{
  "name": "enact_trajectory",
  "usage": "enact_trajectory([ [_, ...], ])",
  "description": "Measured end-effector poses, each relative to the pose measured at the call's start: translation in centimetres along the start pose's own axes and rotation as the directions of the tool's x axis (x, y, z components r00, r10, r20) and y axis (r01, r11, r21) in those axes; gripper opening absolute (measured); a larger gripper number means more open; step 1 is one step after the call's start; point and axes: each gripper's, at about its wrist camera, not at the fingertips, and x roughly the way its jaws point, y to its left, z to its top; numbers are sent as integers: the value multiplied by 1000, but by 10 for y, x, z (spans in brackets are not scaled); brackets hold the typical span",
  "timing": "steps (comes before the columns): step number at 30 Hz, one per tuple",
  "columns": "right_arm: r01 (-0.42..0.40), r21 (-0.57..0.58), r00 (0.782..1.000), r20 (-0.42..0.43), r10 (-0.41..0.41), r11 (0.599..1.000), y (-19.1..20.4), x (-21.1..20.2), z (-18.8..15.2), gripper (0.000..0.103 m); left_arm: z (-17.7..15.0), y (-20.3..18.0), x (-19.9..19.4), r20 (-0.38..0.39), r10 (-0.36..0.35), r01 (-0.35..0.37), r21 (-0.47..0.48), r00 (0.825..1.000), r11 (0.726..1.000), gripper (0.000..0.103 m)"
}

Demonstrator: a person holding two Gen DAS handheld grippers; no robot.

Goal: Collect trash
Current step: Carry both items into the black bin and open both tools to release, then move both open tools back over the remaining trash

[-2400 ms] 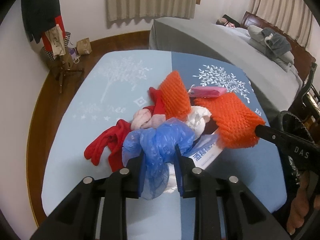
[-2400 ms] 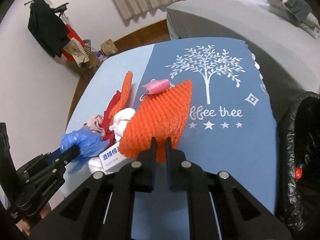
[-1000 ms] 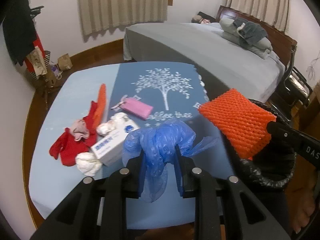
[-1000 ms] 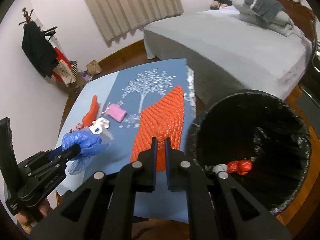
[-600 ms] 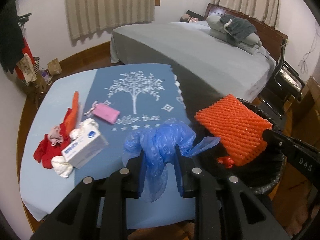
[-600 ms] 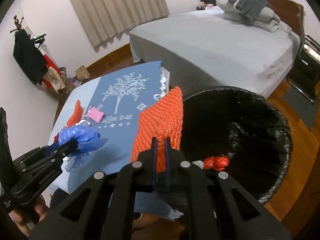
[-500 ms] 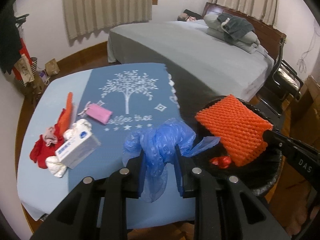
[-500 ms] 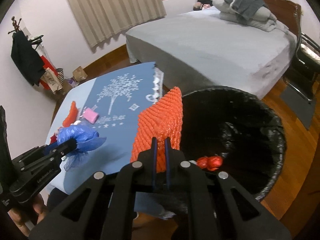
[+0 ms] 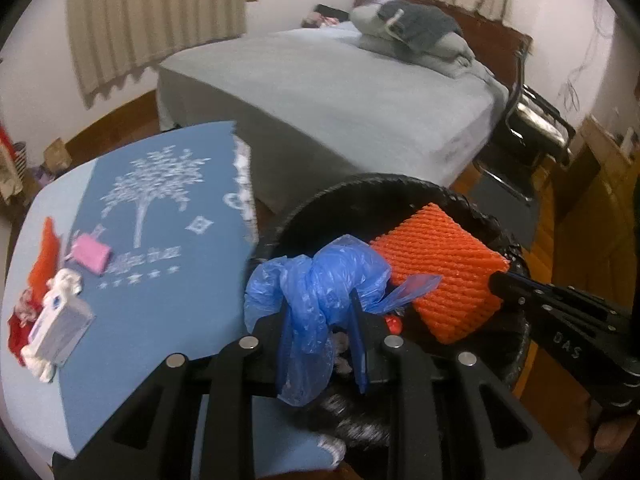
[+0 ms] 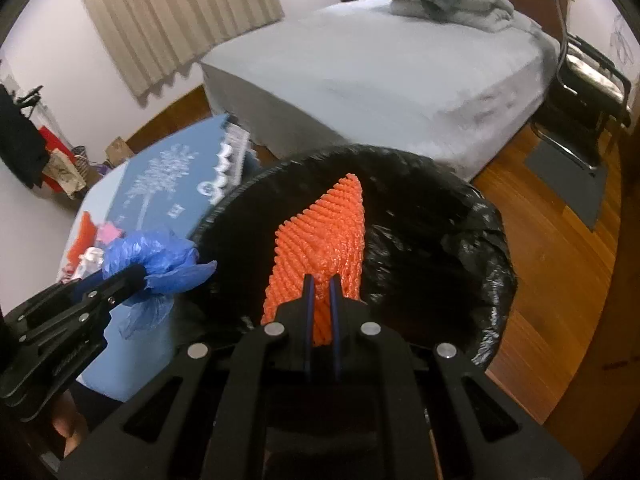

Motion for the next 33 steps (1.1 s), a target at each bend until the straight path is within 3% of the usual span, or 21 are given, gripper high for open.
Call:
enact_trajectory([
  [5,22,22,999,-26,-21,1000,-18,23,2,7,4,-18,33,-51,-18,19,23,999,1000,30],
  [6,23,25,999,-34,-22,999,-20,27,3,12,4,-20,40,-64,-21,22,23,998,999,34],
  [7,27,30,998,-51,-26,999,-23,35,2,16,2,-21,50,-83,-10,13,31,997,999,49],
  [8,33,35,998,-58,-31,999,-25,38,2,19,1,-21,56,-90,1,3,35,996,999,57],
  [10,43,48,997,-65,-39,998,-28,43,-1,32,-2,-18,63,-109,14,-10,40,994,999,57],
  [17,51,57,997,-61,-47,997,-24,31,-22,32,-19,11,45,-98,58,-53,47,993,997,57],
  [25,-45,-25,998,-41,44,999,50,13,-35,36,-39,115,1,-57,149,-153,-74,987,986,57],
  [33,-162,-128,984,-92,151,978,160,27,-46,36,-69,253,-38,-55,281,-286,-261,958,922,57],
])
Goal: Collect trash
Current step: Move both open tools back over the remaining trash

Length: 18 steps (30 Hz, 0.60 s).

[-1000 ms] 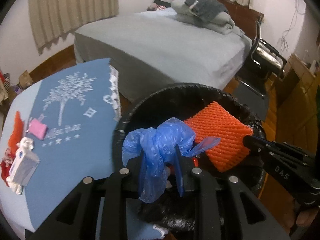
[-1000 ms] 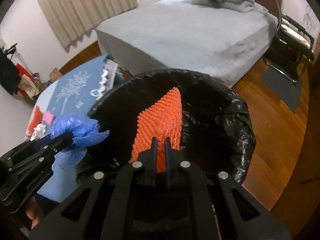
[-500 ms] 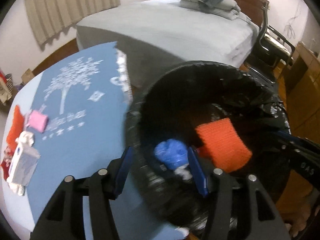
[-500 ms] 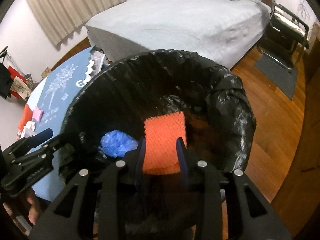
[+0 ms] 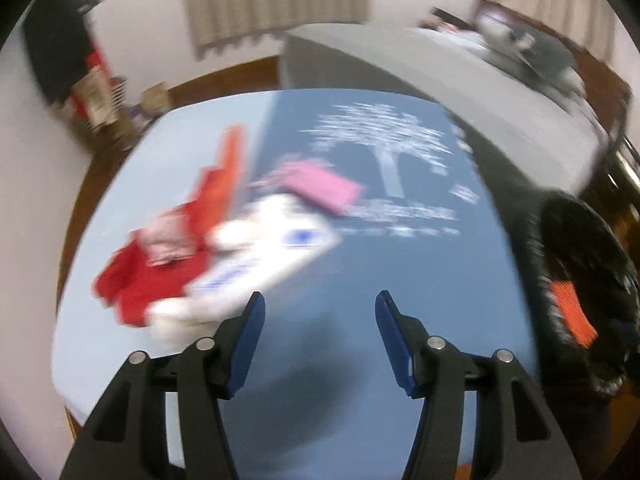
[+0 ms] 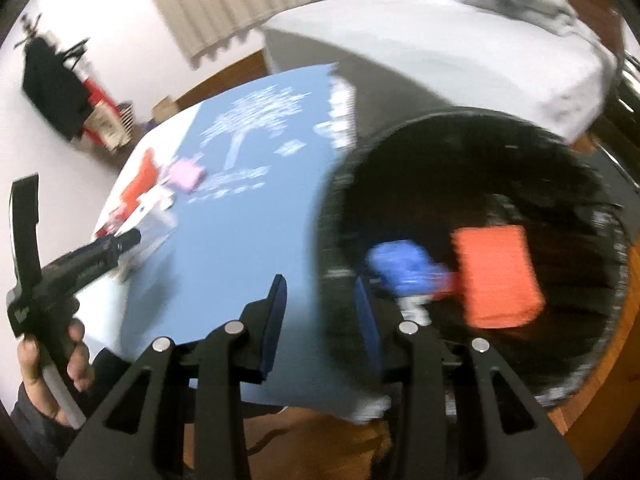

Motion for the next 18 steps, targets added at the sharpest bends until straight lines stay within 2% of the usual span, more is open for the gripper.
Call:
enact_trajectory([
  [4,-49,-69,999,-22,48,996,62,22,3,36,-6,68,-6,17,38,-36,-104,999,994,57],
  [6,-76,-111,997,-25,73,991,98,34,7,36,-12,94,-8,23,66,-63,-118,998,991,57],
  [9,-95,-157,995,-18,94,983,138,47,14,36,-16,113,-8,31,93,-89,-110,995,990,57],
  [14,-101,-212,995,-20,99,972,196,71,28,36,-20,140,-5,34,61,-57,-111,998,992,57],
  [18,-85,-246,996,-26,81,965,224,93,34,36,-22,154,1,31,39,-35,-130,999,991,57],
])
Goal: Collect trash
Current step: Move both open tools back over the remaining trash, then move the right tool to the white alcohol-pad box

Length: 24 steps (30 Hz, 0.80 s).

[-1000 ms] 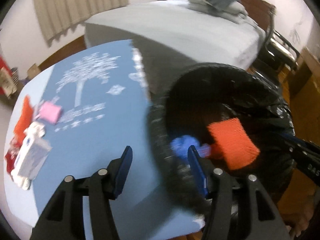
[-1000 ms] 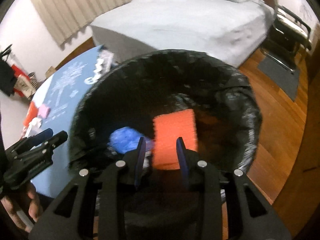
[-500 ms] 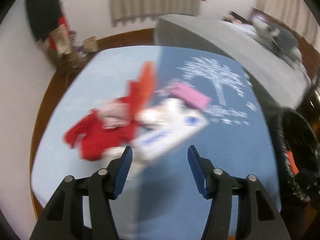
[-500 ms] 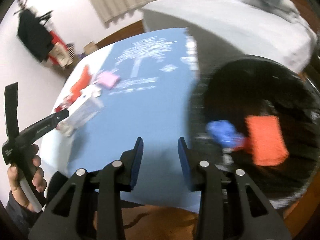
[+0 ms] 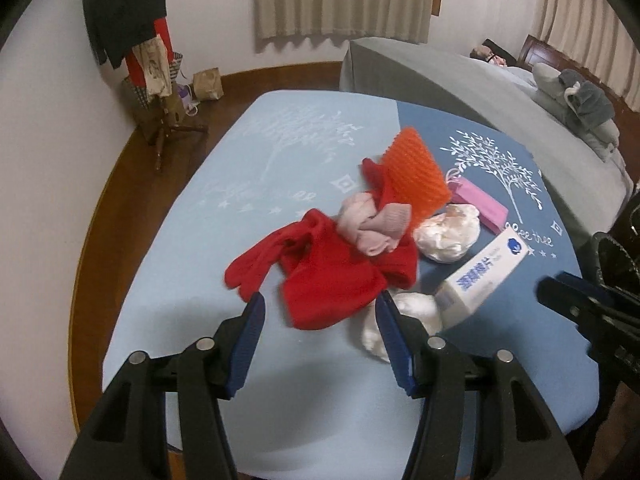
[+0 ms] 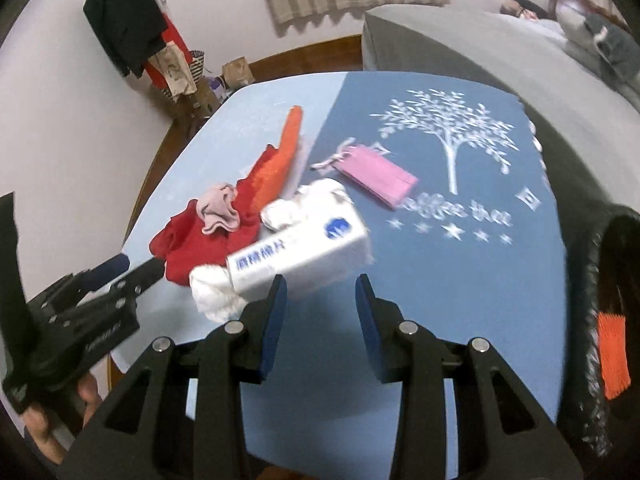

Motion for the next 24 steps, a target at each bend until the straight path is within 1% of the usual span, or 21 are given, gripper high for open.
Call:
enact_trajectory([
  [4,20,2,1000,-7,-20,1000,9,19,10,36,-5,6,7,-13,-17,17,1,1000,1000,57],
  [7,40,-6,998,-37,-40,999,12,33,13,36,-7,4,10,-19,-24,24,9,1000,1000,57],
  [8,35,-8,999,-39,-35,999,11,35,12,38,-8,4,11,-23,-31,31,7,999,999,57],
  [9,43,-14,998,-34,-43,999,10,35,10,43,-9,3,12,-26,-36,36,6,999,999,57],
  [11,54,-23,998,-34,-54,998,5,32,7,44,-11,0,16,-36,-41,41,8,999,999,57],
  [13,61,-12,998,-34,-62,998,-5,28,3,51,-15,-4,18,-46,-49,50,12,998,999,57],
  [15,85,-1,996,-34,-85,996,-22,24,-3,54,-17,-8,20,-52,-56,57,16,997,998,57],
  [17,140,11,988,-65,-139,990,-38,28,-8,48,-19,-14,19,-56,-58,60,24,997,998,57],
  [18,152,33,984,-97,-148,988,-51,33,-11,42,-20,-17,19,-59,-59,61,28,997,998,57],
  [20,162,79,981,-124,-151,984,-67,37,-15,40,-21,-21,19,-62,-58,60,33,996,998,57],
  [22,139,94,985,-114,-128,986,-70,30,-19,40,-21,-23,18,-61,-55,57,41,997,998,57],
  [24,95,59,992,-87,-90,994,-55,19,-22,40,-19,-24,19,-62,-53,55,42,997,998,57],
])
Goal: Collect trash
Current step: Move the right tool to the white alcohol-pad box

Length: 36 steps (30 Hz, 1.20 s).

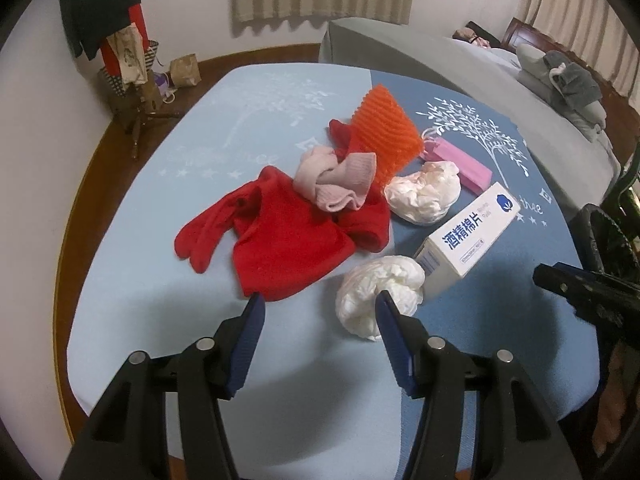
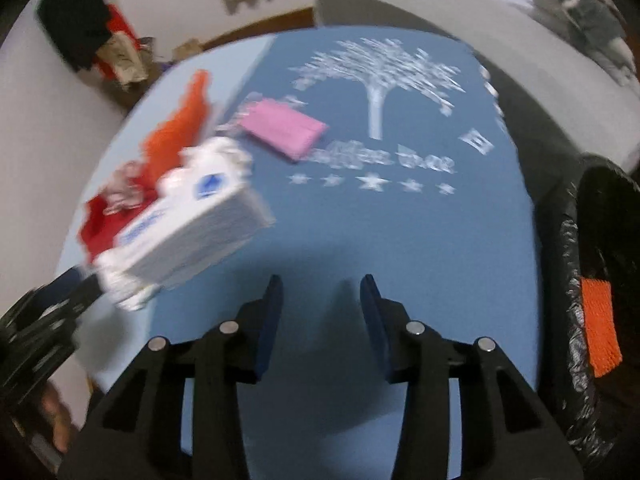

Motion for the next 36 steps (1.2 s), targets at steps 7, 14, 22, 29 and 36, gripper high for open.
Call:
enact_trajectory([
  [7,-80,-66,995,59,84,995,50,-16,12,47,4,0,-9,20,1,-1,-4,1000,1000,57],
  [14,-62,-72,996,54,66,995,85,-2,29,54,2,21,-8,20,19,-19,-39,1000,999,57],
  [22,-11,-101,999,46,15,995,83,9,21,62,-3,28,-9,16,8,-7,-48,1000,999,57],
  [29,-4,23,1000,26,3,1000,29,-3,27,62,-2,17,-8,20,-13,14,-44,1000,999,57],
  [36,-42,14,998,47,41,999,84,1,16,73,-10,34,-9,14,17,-16,-61,1000,998,57],
])
